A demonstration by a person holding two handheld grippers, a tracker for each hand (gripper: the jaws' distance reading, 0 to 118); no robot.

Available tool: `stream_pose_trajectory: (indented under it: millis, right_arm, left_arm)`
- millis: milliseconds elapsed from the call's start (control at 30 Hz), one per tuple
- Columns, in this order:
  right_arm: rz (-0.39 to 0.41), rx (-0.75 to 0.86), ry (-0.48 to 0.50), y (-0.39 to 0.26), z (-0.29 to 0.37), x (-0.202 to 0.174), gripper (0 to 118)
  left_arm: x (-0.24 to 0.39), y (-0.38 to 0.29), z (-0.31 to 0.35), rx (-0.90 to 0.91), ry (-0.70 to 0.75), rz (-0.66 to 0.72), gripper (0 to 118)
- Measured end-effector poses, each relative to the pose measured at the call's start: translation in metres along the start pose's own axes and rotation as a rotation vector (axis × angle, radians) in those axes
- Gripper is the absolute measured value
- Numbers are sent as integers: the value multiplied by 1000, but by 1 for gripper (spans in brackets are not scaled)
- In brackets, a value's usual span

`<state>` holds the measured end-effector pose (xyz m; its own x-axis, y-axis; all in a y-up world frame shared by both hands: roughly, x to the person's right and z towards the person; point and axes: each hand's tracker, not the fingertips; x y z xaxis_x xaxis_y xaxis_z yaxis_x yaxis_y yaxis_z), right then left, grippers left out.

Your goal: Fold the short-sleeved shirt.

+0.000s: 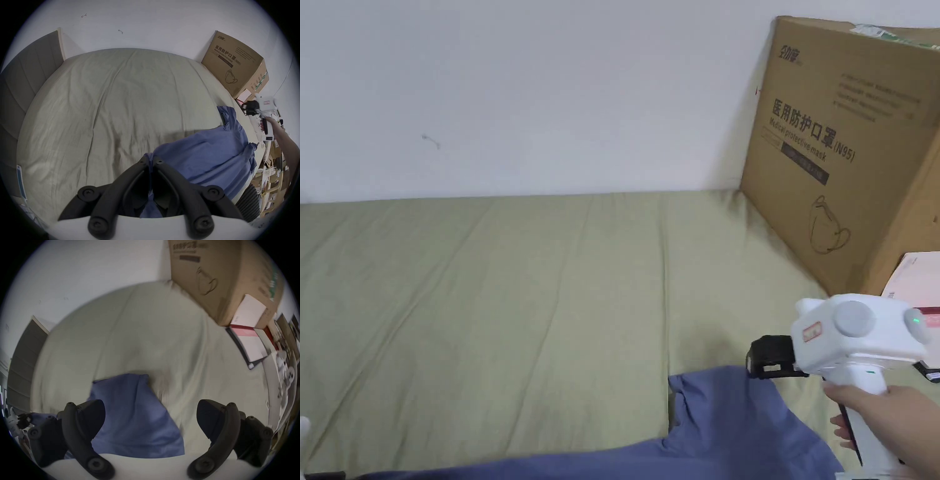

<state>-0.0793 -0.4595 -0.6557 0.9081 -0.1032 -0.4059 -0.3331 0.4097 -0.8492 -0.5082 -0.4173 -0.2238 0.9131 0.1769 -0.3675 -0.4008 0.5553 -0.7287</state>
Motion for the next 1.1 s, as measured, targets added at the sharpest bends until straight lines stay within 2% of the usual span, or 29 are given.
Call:
stream_pose_trajectory:
  millis: [133,233,300,333,367,400,433,467,533,600,767,933,1100]
  right_arm:
    - [-29,-103,5,5,-48,2,113]
    - [-34,-188,0,-7,-71,8,104]
    - [79,-116,-23,-13,-60,2,96]
    - [104,-100,-30,-17,-52,1,83]
    - [130,-91,-23,-19,-47,0,54]
    - [162,-78,-27,-21,-41,0,16]
    - [181,-66,-1,-23,-33,1,0]
    - [180,-66,53,-24,-27,0,0]
    - [159,-12,28,-30,-6,-4,0]
    - [140,58,74,-33,18,-1,0]
    - [10,260,137,-40,81,10,0]
    - [-11,362,147,-70,136,11,0]
    - [-29,365,161,-135,171,24,0]
  left_arm:
    - [-1,-2,-6,-22,13,2,2]
    - [-4,-5,-18,-54,30,11,2]
    - [-8,-8,-25,-73,34,19,2]
    - [-9,-10,-27,-78,36,20,2]
    - [-10,-11,-28,-80,37,20,2]
    - [-10,-12,-29,-83,39,21,2]
    - [-13,-13,-32,-84,41,26,2]
    - [-13,-14,-33,-83,41,36,2]
    - [-13,-16,-32,-77,41,60,2]
    - [-15,-15,-33,-69,35,75,2]
    - [-14,0,-16,86,44,77,2]
    - [-5,7,23,237,7,72,2]
    - [-1,-13,41,170,-7,-12,2]
